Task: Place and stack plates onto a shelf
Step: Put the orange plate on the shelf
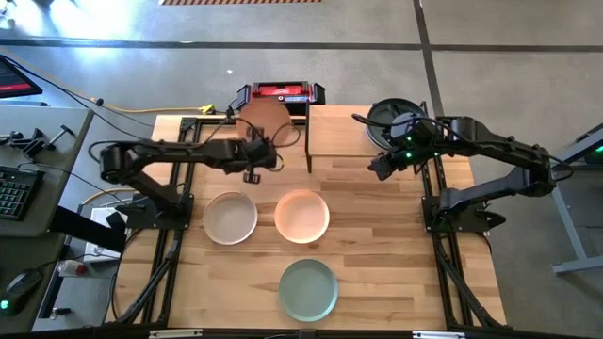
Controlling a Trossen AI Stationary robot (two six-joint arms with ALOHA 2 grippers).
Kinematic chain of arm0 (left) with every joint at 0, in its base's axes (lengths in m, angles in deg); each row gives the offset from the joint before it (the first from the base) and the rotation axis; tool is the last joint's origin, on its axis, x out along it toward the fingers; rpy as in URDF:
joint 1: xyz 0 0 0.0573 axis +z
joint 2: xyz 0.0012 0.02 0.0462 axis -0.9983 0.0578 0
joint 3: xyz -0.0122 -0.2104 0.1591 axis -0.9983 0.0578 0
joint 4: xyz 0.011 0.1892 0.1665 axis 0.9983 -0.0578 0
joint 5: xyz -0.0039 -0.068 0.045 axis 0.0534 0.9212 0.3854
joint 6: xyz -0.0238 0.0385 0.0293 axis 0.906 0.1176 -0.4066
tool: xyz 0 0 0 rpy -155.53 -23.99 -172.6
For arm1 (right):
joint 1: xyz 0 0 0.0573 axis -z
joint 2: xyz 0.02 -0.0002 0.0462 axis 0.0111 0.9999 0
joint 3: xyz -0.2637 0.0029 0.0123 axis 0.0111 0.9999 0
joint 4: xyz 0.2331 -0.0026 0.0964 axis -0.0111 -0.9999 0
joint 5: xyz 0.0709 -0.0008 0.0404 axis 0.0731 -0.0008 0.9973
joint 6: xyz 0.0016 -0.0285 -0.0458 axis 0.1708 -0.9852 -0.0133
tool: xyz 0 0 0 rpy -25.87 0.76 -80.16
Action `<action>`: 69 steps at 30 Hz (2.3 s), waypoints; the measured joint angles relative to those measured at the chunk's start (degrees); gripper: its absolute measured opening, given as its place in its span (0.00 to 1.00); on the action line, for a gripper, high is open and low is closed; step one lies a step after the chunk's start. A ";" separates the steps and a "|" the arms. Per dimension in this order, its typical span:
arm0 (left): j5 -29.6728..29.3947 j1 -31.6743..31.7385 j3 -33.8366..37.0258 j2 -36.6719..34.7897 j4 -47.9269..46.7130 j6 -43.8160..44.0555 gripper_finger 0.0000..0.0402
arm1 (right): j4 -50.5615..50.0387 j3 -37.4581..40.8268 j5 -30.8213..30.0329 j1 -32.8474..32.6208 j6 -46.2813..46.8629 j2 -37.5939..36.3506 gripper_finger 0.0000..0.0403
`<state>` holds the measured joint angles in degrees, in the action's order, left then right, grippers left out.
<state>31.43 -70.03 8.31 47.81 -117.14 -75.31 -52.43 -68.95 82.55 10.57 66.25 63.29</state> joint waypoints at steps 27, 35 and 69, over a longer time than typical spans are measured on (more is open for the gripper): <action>-4.29 -2.20 -24.35 -5.87 5.82 -30.80 0.00 | 18.46 0.00 -9.16 0.00 -5.37 -0.02 0.27; -4.20 -2.22 -24.78 0.11 6.55 -35.44 0.00 | 32.53 0.00 -13.64 0.00 -13.19 -0.02 0.27; -12.55 -13.32 -24.76 7.24 6.37 -40.46 0.00 | 30.76 0.00 -30.11 2.69 -5.51 8.68 0.27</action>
<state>18.89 -83.35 -16.45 55.05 -110.77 -115.78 -21.67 -68.95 52.44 13.26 60.75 71.97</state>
